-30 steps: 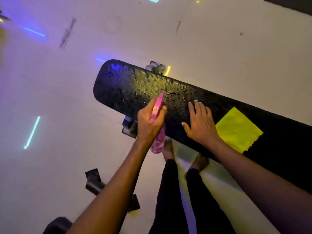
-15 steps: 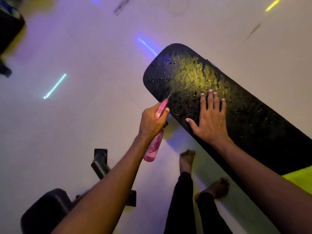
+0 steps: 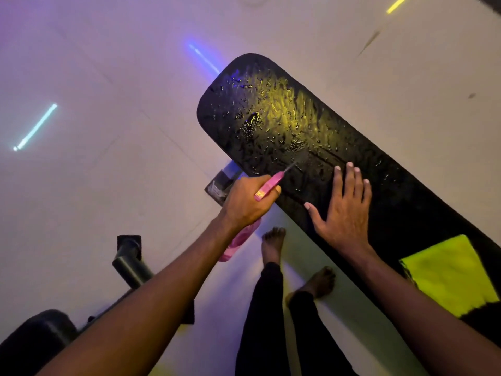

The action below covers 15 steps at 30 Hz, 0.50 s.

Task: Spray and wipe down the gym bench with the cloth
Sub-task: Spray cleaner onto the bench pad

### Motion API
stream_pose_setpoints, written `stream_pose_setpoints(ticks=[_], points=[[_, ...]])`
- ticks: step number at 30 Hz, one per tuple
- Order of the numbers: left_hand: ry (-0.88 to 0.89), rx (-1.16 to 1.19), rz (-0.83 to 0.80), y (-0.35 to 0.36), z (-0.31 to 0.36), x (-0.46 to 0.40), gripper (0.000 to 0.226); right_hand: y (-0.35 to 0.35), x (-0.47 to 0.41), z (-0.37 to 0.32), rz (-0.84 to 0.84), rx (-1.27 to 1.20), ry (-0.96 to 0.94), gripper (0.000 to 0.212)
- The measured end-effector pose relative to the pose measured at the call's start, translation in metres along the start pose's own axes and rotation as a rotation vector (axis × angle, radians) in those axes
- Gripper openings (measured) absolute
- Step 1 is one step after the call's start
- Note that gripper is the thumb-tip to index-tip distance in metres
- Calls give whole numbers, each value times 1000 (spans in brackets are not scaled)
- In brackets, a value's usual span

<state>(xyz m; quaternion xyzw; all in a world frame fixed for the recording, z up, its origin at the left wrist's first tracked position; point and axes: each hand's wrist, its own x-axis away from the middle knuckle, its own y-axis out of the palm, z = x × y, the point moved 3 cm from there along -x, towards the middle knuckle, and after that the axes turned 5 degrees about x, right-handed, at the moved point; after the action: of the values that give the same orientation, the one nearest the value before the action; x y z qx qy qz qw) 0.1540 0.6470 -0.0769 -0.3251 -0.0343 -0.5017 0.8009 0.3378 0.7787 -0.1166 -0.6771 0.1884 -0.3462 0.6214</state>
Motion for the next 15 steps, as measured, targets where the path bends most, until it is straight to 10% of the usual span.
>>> stream_pose_setpoints(ticks=[15], points=[[120, -151, -309, 93, 62, 11, 28, 14, 85, 84, -40, -6, 156, 94]])
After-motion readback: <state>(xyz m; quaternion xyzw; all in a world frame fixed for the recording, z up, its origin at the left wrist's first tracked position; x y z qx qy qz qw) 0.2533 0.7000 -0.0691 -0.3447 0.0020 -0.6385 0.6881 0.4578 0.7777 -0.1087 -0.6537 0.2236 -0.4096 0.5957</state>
